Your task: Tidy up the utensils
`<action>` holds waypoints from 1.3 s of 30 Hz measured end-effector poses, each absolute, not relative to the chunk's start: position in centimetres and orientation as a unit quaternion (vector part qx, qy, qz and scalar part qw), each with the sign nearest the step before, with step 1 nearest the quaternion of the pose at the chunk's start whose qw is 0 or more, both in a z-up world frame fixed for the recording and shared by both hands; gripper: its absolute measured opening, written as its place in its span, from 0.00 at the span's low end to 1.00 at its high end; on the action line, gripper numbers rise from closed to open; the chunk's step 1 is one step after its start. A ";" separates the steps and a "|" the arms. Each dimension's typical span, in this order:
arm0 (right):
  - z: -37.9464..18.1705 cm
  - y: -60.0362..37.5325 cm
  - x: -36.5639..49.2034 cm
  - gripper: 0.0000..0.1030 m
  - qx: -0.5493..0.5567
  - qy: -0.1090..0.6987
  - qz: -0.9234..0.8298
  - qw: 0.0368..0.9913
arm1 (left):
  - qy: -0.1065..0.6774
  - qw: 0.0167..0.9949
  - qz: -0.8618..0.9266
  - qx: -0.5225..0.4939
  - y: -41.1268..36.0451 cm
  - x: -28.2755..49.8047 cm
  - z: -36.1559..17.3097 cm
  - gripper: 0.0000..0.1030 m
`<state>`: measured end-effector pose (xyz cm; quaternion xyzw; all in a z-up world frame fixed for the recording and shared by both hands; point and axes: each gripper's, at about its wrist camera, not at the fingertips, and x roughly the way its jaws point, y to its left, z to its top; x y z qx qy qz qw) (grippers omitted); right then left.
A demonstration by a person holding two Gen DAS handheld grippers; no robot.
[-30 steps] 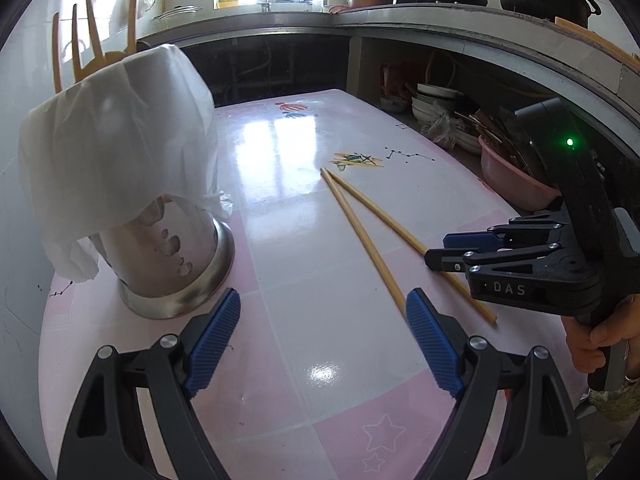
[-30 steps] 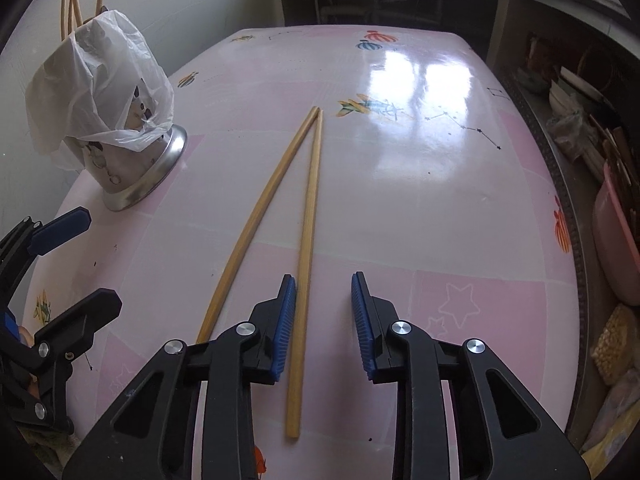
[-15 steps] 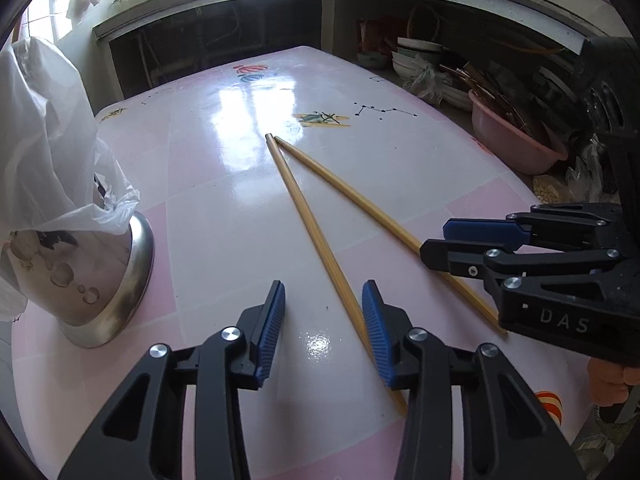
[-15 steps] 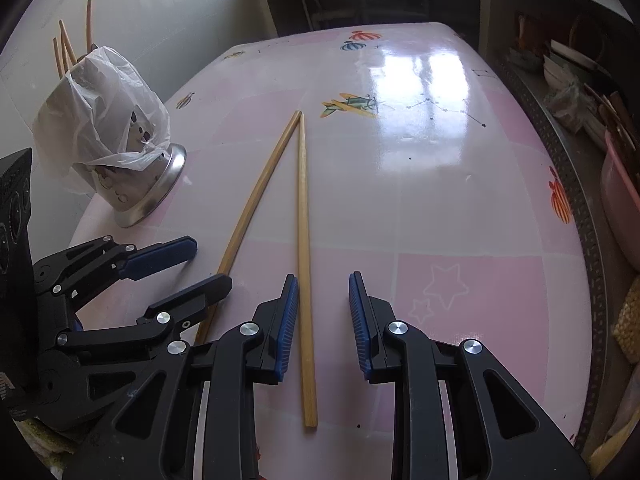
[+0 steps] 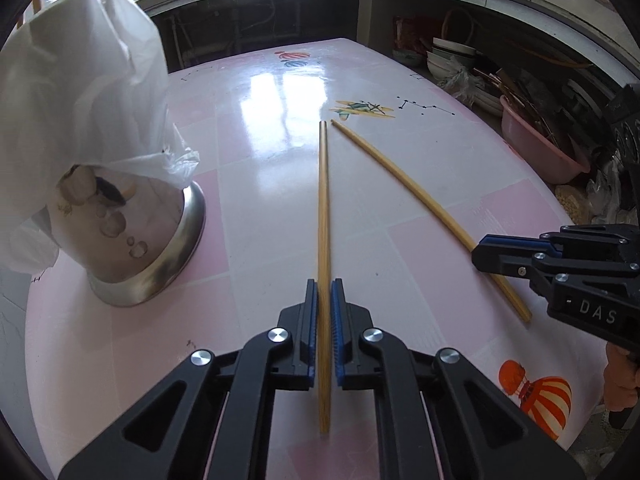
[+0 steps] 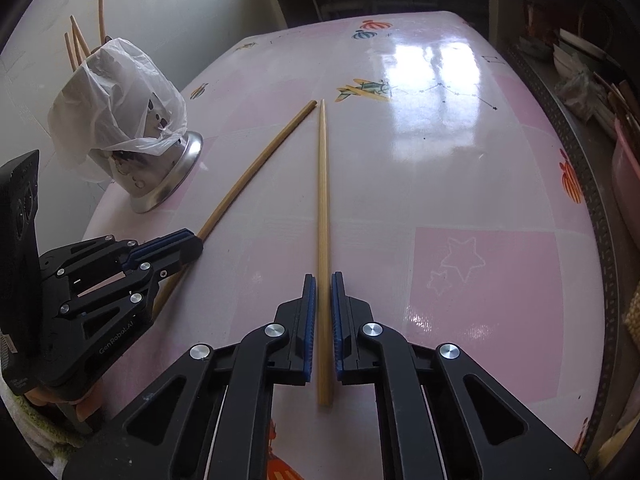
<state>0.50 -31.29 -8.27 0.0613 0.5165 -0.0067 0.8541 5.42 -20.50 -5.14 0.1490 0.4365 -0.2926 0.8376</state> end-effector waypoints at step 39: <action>-8.1 -29.9 -0.9 0.33 0.094 0.527 0.025 0.844 | 0.482 0.812 -0.300 0.136 -17.4 8.5 -3.3 0.24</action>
